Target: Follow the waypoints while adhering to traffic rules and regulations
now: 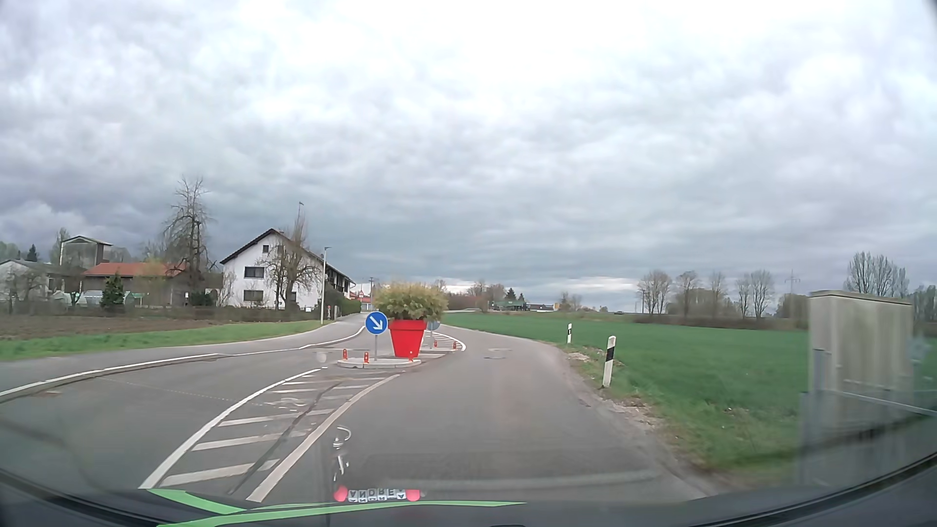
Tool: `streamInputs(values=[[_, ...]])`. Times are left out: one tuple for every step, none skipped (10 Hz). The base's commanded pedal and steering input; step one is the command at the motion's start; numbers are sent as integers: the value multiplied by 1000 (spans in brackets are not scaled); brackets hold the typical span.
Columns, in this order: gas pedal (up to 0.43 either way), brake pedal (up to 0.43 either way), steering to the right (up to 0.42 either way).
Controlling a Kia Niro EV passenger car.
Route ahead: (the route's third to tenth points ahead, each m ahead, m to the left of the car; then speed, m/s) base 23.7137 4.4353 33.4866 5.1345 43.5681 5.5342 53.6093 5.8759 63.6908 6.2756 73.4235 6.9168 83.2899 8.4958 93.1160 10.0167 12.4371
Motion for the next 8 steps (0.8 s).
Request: streamInputs(values=[[79,0,35],[79,0,36],[79,0,38],[79,0,41],[79,0,41],[79,0,41],[79,0,41],[79,0,40]])
